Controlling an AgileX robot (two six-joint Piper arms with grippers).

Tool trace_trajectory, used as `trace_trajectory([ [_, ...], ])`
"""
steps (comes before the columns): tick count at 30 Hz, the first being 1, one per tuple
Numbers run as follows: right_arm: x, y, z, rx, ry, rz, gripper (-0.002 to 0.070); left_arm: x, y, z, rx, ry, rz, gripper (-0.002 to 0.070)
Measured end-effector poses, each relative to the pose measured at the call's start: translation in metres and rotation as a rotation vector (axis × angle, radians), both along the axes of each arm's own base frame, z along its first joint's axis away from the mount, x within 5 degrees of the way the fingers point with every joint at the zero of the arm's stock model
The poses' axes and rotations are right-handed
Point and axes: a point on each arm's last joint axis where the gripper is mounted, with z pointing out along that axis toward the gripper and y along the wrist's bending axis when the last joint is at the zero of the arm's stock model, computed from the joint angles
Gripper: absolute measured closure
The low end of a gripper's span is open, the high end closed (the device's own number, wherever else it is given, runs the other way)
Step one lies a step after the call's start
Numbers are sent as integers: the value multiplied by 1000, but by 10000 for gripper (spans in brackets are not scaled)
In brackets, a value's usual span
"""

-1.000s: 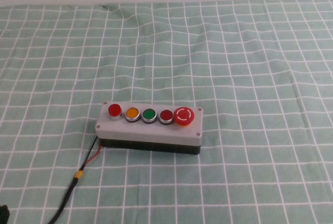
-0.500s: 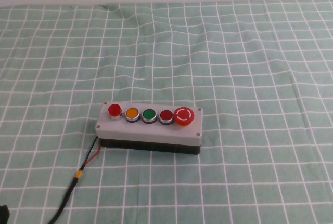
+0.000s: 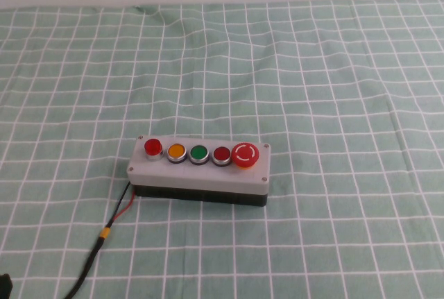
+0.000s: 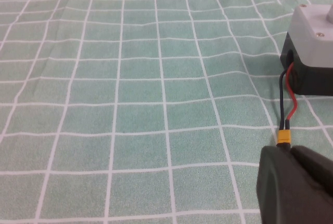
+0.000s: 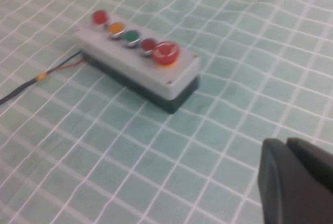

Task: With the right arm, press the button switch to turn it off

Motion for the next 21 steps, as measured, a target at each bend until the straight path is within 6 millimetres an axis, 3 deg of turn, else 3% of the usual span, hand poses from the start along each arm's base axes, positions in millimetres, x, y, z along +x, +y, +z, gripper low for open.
trace_trajectory([
  [7, 12, -21, -13, 20, -9, -310, 692, 0, 0, 0, 0, 0, 0, 678],
  [11, 15, -32, -39, 40, -59, -442, 692, 0, 0, 0, 0, 0, 0, 678],
  [16, 0, -42, -70, 92, -214, -524, 692, 0, 0, 0, 0, 0, 0, 678],
  [21, -13, -47, -106, 97, -258, -591, 692, 0, 0, 0, 0, 0, 0, 678],
])
